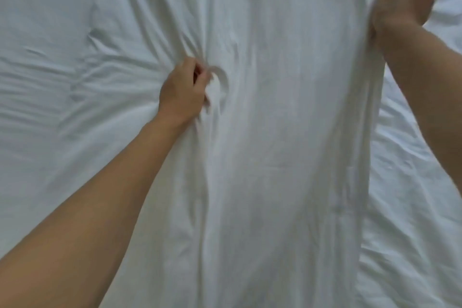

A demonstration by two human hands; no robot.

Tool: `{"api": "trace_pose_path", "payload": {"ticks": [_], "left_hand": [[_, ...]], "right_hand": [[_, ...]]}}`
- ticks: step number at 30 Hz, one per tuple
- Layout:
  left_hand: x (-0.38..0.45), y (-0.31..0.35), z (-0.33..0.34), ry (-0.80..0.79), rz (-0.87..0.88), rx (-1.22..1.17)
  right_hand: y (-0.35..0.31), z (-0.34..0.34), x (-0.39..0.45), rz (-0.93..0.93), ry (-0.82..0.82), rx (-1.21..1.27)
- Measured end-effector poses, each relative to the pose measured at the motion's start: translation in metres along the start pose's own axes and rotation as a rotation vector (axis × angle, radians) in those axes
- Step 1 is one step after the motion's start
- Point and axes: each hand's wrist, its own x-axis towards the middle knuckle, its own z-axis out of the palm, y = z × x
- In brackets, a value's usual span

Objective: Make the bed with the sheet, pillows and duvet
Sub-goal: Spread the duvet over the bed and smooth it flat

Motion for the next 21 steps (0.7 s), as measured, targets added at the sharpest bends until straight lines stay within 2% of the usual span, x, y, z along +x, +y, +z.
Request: {"api": "trace_pose_path", "payload": {"ticks": [2, 3, 4, 6, 9, 11, 14, 16, 19, 21], "left_hand": [[-0.009, -0.017, 0.012, -0.064, -0.037, 0.268], [-0.015, -0.021, 0.014, -0.030, -0.035, 0.311], [-0.020, -0.020, 0.014, 0.026, -0.017, 0.286], [-0.032, -0.022, 0.011, 0.122, 0.038, 0.196], [-0.038, -0.051, 0.001, 0.175, 0.017, 0.304], [-0.034, -0.075, -0.011, 0.208, -0.034, 0.416], [-0.026, -0.100, -0.032, 0.262, -0.199, 0.447], [-0.023, -0.114, -0.045, 0.287, -0.281, 0.461], [-0.021, -0.128, -0.060, 0.288, -0.343, 0.418], [-0.020, -0.133, -0.068, 0.279, -0.400, 0.345]], "right_hand": [[0.012, 0.021, -0.021, 0.014, -0.207, -0.056], [0.018, 0.033, -0.033, 0.018, -0.257, -0.097], [0.023, 0.043, -0.044, 0.001, -0.249, -0.143], [0.026, 0.056, -0.073, -0.118, -0.117, -0.211], [0.002, 0.068, -0.127, -0.472, 0.046, -0.052], [-0.032, 0.076, -0.157, -0.650, -0.034, 0.070], [-0.076, 0.098, -0.182, -0.598, -0.337, 0.046], [-0.088, 0.117, -0.187, -0.487, -0.449, 0.009], [-0.093, 0.139, -0.195, -0.287, -0.453, 0.027], [-0.097, 0.146, -0.200, -0.247, -0.415, 0.026]]}}
